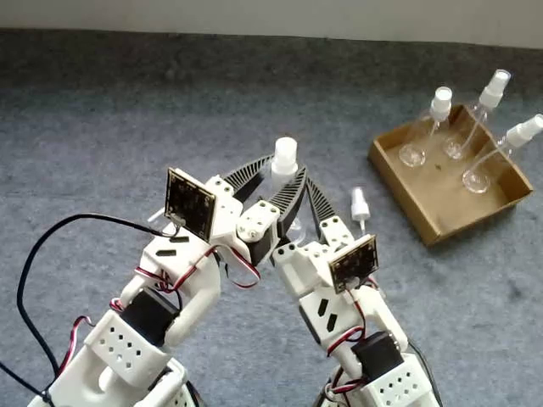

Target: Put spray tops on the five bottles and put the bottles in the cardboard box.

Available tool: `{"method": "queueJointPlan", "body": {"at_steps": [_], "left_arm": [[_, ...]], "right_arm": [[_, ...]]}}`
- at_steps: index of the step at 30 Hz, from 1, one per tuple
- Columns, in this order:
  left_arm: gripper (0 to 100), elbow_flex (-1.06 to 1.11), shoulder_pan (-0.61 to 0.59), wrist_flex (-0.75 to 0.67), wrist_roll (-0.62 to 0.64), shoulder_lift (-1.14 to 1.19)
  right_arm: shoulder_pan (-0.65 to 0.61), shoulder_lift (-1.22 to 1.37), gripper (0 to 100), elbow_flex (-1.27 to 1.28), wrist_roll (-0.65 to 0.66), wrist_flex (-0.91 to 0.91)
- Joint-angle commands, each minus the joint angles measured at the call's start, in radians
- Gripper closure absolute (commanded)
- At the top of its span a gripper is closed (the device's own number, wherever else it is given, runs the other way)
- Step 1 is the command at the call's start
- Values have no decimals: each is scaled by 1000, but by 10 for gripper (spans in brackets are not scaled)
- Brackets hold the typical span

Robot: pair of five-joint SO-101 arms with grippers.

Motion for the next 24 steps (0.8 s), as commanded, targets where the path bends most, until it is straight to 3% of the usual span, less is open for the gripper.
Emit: {"method": "queueJointPlan", "body": {"at_steps": [1, 18, 24], "left_arm": [[994, -2, -2, 2, -8, -21], [989, -4, -4, 3, -15, -22], [989, -2, -62, 5, -15, -24]], "right_arm": [[19, -16, 847, -15, 5, -7], [19, -16, 847, -15, 5, -7], [19, -16, 847, -15, 5, -7]]}}
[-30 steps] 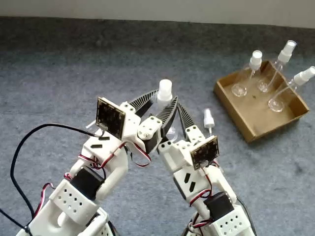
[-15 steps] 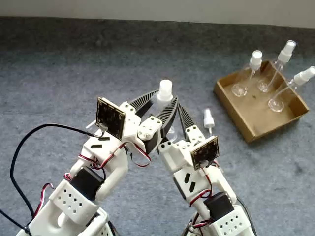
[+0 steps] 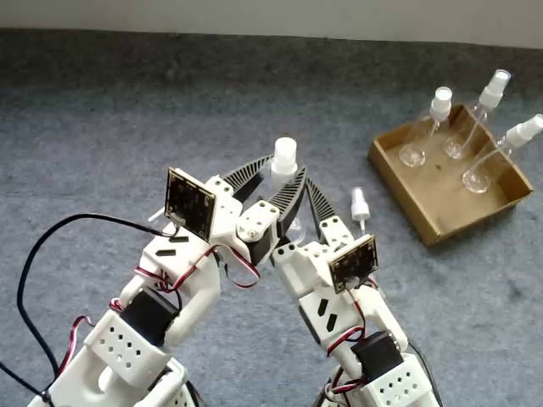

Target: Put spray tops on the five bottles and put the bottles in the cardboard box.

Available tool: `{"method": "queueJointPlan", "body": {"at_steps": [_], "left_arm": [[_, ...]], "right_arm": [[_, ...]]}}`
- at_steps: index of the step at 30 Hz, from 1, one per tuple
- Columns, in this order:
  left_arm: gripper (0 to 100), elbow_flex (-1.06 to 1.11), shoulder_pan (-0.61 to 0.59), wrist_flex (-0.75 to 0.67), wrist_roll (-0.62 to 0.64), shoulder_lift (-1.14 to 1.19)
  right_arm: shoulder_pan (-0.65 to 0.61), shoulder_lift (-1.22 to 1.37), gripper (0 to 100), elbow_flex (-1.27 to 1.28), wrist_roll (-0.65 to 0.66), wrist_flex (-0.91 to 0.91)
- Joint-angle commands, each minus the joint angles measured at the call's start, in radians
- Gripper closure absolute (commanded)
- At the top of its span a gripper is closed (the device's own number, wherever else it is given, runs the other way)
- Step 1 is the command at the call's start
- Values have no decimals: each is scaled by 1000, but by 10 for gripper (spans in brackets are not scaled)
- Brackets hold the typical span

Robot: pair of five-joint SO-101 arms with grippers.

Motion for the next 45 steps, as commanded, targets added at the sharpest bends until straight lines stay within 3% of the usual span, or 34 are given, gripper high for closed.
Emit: {"method": "queueJointPlan", "body": {"at_steps": [1, 9, 16, 26, 35, 41, 45], "left_arm": [[989, -1, -53, 5, -15, -24], [986, 27, -51, 0, -15, -24], [846, 28, -53, 5, -15, -24], [842, 16, -54, 14, -15, -125], [846, 8, -54, 290, -15, -303], [851, 19, -108, 371, -15, -401], [941, 25, -189, 431, -15, -455]], "right_arm": [[19, -16, 847, -15, 5, -7], [19, -16, 847, -15, 5, -7], [19, -16, 847, -15, 5, -7], [19, -16, 847, -15, 5, -7], [18, -15, 847, -15, 5, -7], [18, -15, 847, -15, 5, -7], [18, -15, 847, -15, 5, -7]]}}
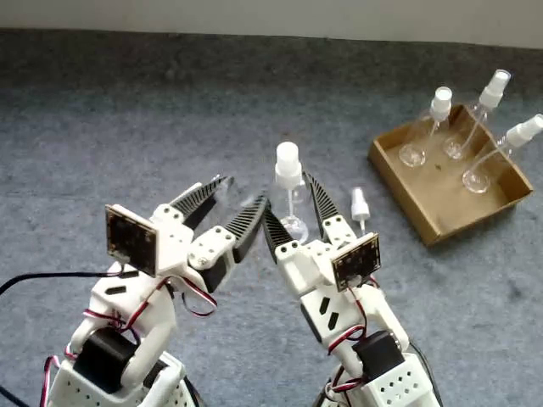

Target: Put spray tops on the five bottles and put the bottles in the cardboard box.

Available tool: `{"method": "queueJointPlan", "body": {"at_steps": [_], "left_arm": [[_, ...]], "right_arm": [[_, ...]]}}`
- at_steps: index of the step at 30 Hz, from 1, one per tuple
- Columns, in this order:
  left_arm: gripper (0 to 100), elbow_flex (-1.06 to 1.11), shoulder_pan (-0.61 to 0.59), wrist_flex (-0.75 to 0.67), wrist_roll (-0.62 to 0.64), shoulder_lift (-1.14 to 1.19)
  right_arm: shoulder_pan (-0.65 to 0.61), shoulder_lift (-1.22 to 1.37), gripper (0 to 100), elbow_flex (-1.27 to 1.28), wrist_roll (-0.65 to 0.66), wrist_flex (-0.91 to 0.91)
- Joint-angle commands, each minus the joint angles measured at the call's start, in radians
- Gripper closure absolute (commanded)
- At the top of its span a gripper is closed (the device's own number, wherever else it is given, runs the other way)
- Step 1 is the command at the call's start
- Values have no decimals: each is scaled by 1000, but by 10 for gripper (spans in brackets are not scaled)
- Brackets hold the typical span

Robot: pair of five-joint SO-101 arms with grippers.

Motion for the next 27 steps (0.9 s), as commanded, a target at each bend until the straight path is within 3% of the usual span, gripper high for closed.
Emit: {"method": "queueJointPlan", "body": {"at_steps": [1, 10, 22, 27], "left_arm": [[976, -2, -84, 54, -12, -68], [969, 248, -84, 14, -8, -275], [969, 398, -85, -60, -8, -251], [969, 430, -35, -58, -8, -251]], "right_arm": [[15, -15, 847, -16, 8, -7], [30, -16, 847, -25, 6, -5], [51, 4, 847, -203, 6, -1], [51, 168, 847, -338, 6, -7]]}}
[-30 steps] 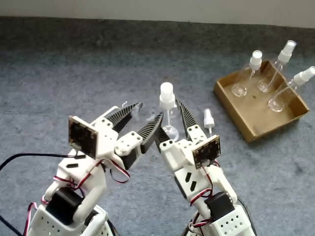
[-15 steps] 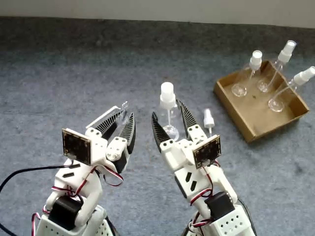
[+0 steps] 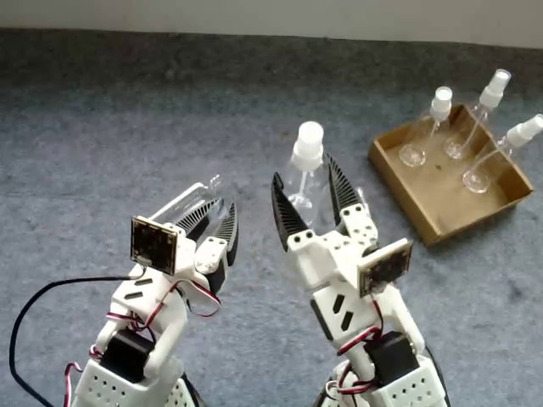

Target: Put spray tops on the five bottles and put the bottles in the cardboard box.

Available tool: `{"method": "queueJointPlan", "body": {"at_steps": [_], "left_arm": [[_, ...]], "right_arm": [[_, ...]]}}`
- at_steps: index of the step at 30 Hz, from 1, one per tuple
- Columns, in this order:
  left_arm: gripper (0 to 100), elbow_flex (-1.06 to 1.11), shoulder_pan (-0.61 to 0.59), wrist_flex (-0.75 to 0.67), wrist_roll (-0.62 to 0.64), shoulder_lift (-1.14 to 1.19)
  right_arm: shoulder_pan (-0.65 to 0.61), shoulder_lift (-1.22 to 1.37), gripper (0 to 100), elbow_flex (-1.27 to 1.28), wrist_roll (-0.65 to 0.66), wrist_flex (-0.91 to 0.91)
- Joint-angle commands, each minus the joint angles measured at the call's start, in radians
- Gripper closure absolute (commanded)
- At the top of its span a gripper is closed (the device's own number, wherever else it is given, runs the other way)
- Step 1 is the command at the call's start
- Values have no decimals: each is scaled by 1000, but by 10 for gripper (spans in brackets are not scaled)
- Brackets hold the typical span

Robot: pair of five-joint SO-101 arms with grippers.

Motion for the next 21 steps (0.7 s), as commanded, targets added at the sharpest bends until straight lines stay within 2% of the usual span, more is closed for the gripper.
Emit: {"method": "queueJointPlan", "body": {"at_steps": [1, 5, 8, 15, 21], "left_arm": [[969, 33, 71, -21, -8, -10], [969, 94, 206, -29, -14, -10], [969, 110, 249, -52, -9, -10], [969, 147, 265, -233, -9, -10], [969, 145, 268, -250, -9, -10]], "right_arm": [[13, 142, 847, -157, 6, -7], [10, 282, 847, -283, 6, -8], [10, 364, 847, -344, 0, -8], [10, 463, 847, -374, -273, -105], [-41, 492, 847, -372, -295, -113]]}}
